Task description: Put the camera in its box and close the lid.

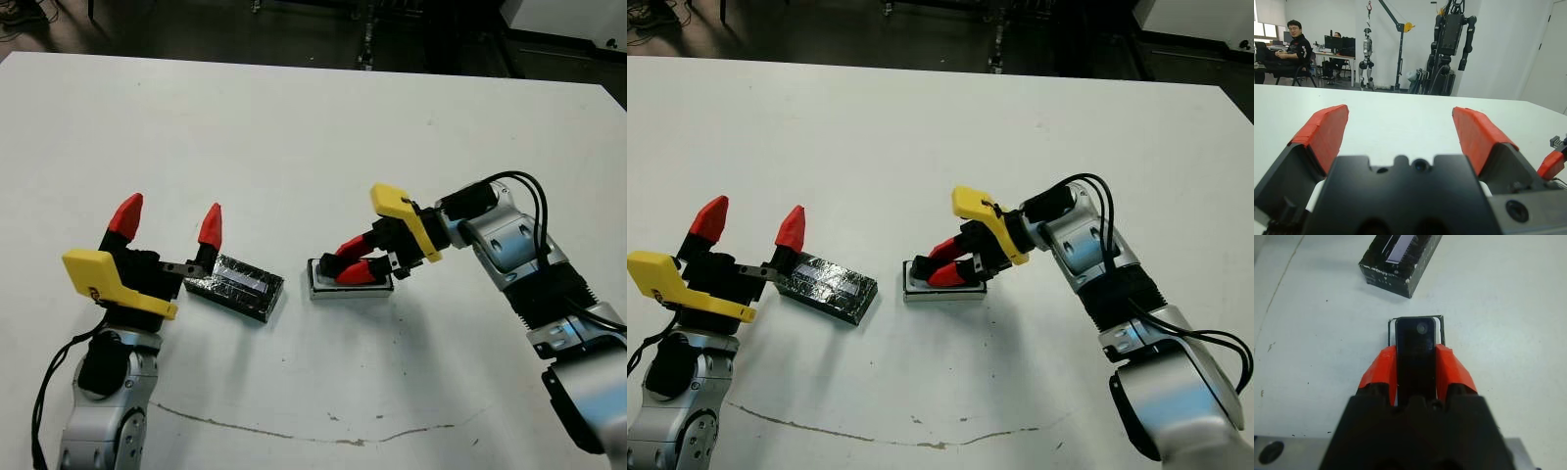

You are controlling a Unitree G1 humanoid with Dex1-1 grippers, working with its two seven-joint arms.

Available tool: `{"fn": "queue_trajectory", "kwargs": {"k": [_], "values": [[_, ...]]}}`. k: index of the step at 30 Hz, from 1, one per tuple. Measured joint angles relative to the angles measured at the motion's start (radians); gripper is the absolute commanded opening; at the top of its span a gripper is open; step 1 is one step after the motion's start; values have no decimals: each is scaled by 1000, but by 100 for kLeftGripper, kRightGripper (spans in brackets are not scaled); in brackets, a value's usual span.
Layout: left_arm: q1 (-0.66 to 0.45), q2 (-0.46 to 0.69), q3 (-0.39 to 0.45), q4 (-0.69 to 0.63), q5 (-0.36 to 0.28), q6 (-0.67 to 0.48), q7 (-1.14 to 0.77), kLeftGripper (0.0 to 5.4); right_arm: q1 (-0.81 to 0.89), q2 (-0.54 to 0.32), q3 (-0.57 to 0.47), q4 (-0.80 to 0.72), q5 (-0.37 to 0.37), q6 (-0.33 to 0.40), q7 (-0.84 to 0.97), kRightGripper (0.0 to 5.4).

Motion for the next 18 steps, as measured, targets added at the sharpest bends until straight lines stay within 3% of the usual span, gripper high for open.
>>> {"fn": "queue_trajectory", "kwargs": {"k": [6,18], "values": [[0,0,-1,0,4,1,3,540,1,-6,7,-22,-10,3,-1,164],[6,0,-4,-5,21,5,11,540,-9,-44,13,15,-18,15,67,351]]}}
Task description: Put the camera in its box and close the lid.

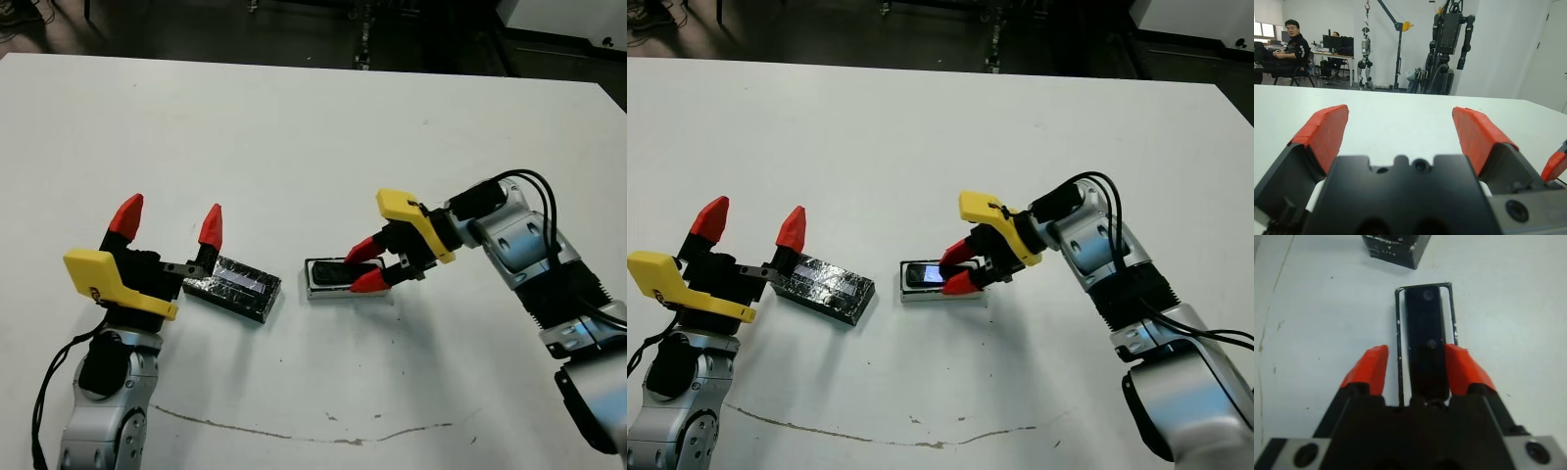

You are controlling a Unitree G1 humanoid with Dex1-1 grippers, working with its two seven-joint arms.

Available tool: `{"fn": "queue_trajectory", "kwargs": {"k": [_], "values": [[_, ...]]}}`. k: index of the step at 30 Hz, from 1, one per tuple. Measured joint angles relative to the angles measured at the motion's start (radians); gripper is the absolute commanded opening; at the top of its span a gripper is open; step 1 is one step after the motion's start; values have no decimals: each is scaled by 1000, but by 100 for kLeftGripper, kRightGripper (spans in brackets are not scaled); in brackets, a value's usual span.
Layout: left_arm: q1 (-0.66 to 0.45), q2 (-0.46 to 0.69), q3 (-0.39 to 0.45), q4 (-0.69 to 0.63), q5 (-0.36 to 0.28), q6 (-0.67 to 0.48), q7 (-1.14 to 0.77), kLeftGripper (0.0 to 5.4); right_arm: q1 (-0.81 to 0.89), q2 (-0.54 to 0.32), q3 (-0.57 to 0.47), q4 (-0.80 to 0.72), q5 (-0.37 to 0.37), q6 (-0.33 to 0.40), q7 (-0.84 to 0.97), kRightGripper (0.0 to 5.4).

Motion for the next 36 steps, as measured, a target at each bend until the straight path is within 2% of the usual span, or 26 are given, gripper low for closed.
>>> {"fn": "queue_trajectory", "kwargs": {"k": [12,18,22,27,34,36], "values": [[6,0,-2,0,-4,7,-1,540,-19,-1,-9,27,2,4,45,537],[5,0,-1,1,-7,6,-9,540,-26,-17,-57,12,11,10,46,537],[5,0,-1,1,-18,5,-12,540,-45,-58,-108,-49,33,66,36,537],[5,0,-1,1,-18,6,-11,540,-48,-93,-147,-113,51,81,20,537],[5,1,-1,0,-16,8,-9,540,-1,-97,-276,-219,133,106,-111,537],[5,1,-1,1,-16,8,-7,540,47,-90,-335,-252,168,132,-188,518]]}}
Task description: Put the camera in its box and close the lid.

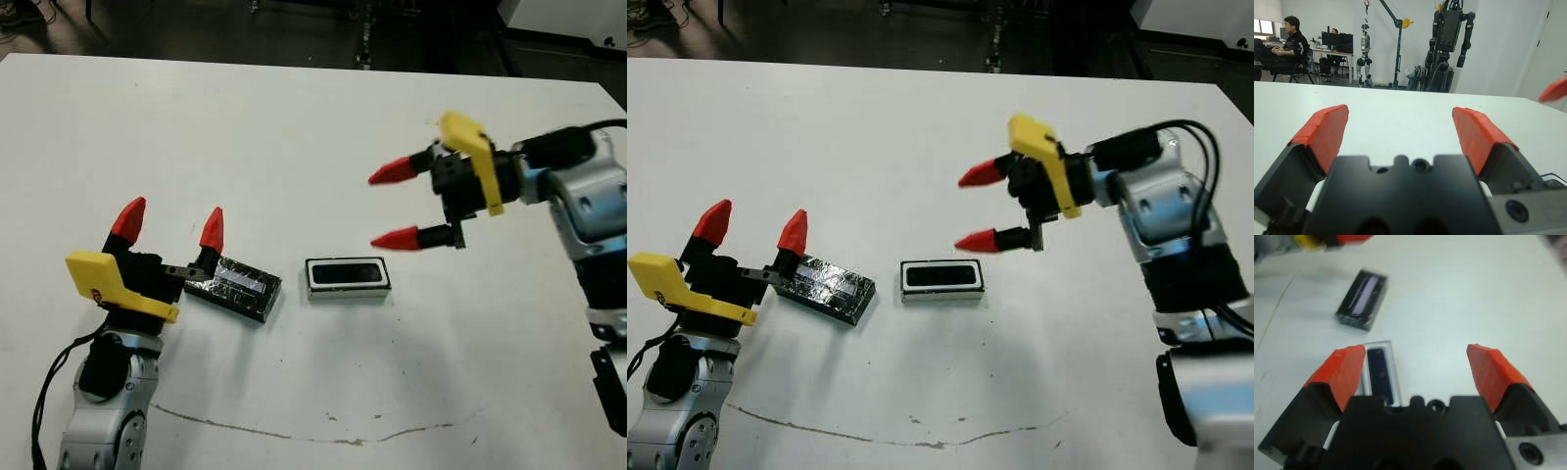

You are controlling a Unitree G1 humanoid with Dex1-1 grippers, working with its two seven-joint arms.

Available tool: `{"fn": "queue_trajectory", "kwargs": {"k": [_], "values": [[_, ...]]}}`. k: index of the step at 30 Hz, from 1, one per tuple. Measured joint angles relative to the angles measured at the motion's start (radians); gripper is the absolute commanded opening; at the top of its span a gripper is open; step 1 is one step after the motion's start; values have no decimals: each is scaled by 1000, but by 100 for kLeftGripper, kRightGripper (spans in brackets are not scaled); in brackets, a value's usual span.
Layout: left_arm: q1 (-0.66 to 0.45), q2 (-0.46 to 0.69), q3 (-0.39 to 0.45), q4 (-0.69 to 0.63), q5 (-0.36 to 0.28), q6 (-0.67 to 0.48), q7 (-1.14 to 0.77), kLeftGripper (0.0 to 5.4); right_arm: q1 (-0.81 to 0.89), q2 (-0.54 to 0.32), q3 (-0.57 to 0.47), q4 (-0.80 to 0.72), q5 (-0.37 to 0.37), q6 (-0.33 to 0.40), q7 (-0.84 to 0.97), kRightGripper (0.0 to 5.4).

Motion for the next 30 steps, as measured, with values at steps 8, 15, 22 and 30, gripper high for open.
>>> {"fn": "queue_trajectory", "kwargs": {"k": [8,15,22,30], "values": [[-3,2,3,2,-7,-3,-9,540,349,124,-221,-286,59,-56,-442,395],[-11,37,10,-2,26,-1,-11,540,684,228,-315,-502,67,-185,-680,276],[-32,93,24,-10,33,13,-54,540,915,374,-321,-536,67,-346,-831,156],[-110,244,70,-54,-45,125,-173,540,1034,483,-303,-558,82,-426,-944,26]]}}
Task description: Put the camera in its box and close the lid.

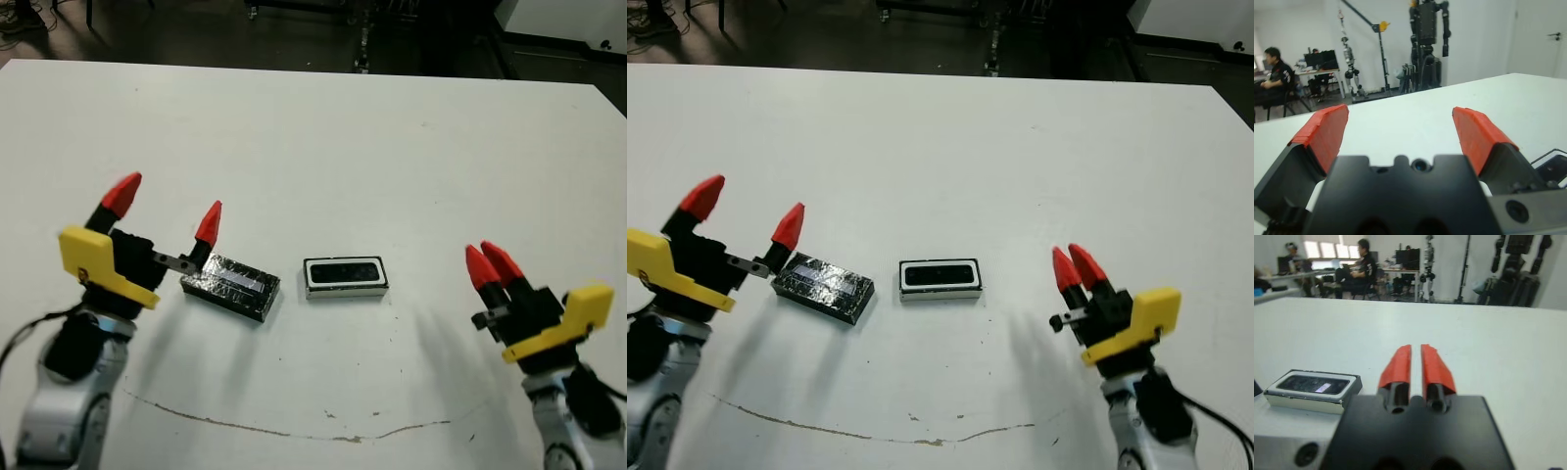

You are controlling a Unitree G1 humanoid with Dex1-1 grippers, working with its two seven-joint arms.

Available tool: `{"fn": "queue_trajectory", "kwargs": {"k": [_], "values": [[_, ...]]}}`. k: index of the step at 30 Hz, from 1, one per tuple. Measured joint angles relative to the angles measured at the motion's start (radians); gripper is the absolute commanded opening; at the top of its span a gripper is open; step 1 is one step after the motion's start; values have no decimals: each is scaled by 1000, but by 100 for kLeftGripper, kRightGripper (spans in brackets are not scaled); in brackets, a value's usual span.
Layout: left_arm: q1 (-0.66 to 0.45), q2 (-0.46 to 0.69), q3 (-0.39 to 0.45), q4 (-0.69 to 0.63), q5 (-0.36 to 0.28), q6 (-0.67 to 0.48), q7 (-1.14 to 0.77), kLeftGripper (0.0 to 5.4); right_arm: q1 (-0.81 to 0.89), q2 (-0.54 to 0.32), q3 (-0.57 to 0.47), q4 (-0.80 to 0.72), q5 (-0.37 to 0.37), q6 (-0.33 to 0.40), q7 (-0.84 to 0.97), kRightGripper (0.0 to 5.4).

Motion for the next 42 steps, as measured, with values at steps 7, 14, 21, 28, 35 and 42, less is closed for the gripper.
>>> {"fn": "queue_trajectory", "kwargs": {"k": [7,14,21,28,35,42], "values": [[-156,313,12,59,-73,89,-347,540,28,17,5,-3,7,0,-52,1],[-417,518,-104,241,-35,74,-684,540,31,22,33,-19,6,1,-87,1],[-641,575,-289,415,92,-38,-984,540,32,22,43,-17,8,0,-96,1],[-832,563,-457,608,174,-149,-1244,540,34,20,51,-16,1,1,-111,1],[-1005,560,-728,687,144,-158,-1267,540,36,22,65,-13,1,1,-117,1],[-1109,536,-918,728,111,-118,-1268,540,39,23,74,-12,1,2,-130,1]]}}
